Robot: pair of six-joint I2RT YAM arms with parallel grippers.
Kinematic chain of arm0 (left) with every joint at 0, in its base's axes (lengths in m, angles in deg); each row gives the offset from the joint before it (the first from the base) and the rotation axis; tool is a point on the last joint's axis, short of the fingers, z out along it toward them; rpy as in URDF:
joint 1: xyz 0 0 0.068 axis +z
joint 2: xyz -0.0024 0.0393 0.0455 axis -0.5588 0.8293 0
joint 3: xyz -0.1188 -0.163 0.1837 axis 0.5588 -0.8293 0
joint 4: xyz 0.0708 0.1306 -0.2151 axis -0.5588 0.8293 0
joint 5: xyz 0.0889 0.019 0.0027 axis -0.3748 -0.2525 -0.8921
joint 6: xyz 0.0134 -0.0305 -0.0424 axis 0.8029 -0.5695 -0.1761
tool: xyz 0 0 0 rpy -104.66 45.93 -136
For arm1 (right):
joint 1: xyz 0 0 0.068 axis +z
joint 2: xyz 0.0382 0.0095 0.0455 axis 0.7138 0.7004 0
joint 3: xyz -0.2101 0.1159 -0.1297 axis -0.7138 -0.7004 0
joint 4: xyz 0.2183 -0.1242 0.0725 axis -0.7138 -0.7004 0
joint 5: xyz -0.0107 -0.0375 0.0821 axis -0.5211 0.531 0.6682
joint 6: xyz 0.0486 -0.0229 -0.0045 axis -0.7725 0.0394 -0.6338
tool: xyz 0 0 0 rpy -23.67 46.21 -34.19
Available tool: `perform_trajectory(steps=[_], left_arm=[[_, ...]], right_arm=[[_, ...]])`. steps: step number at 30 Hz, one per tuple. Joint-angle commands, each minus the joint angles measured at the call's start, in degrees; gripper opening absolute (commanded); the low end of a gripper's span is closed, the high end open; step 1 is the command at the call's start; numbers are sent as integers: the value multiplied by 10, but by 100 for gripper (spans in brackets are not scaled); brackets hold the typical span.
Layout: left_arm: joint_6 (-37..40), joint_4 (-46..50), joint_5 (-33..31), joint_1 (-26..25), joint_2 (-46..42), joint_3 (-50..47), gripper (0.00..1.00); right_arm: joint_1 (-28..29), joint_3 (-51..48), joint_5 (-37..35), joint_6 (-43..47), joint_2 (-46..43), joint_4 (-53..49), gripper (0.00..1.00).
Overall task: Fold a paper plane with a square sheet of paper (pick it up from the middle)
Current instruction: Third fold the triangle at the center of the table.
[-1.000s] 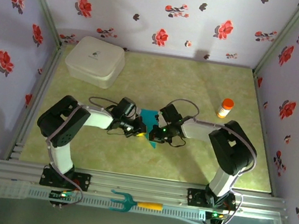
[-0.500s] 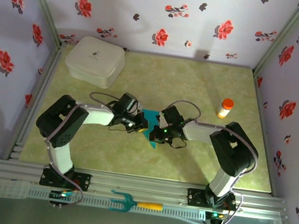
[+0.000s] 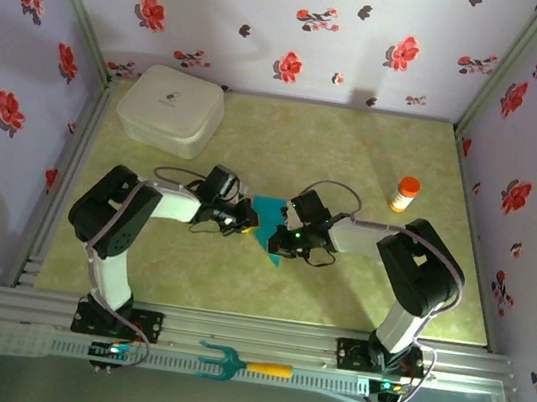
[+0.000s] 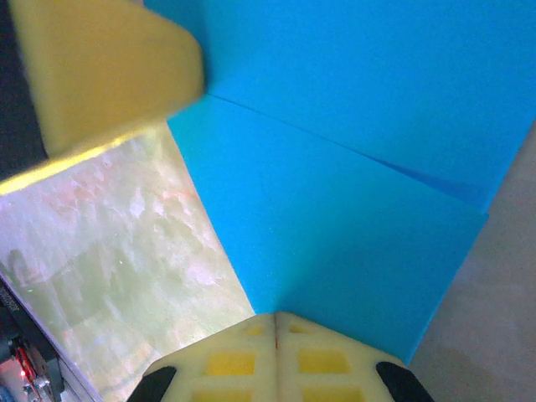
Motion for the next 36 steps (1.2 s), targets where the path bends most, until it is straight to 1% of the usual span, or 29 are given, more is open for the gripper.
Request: perform_trajectory(steps=[1,8,13,16,19,24,27,30,33,36], left_arm=[[31,24,-22,23,18,-4,0],[48,79,-32,38,12,20,0],[49,96,-38,35,-32,38,0],[51,110,-54,26,-61,47,1],[63,134,-71,-1,-74,61,1],[45,109,-54,-42,-53,54,0],[31,110,-59,-62,-20,59,0],[28,110,-63,-60,0,58,0],[21,75,-60,-50,-9,32,0],[28,62,-59,-42,-14,17,0]], right_arm=[[-3,-28,-52,0,20,-71,0],[-3,-25,-52,1,18,-71,0],[-4,-22,-53,3,17,-71,0],[-3,-20,-53,3,18,-70,0],[-4,-18,-54,4,19,-71,0],[-4,-19,-57,2,18,-68,0],[-4,-20,-55,0,19,-63,0],[-4,-20,-55,0,19,-64,0],[-5,-23,-57,1,14,-63,0],[-6,-23,-56,1,13,-64,0]])
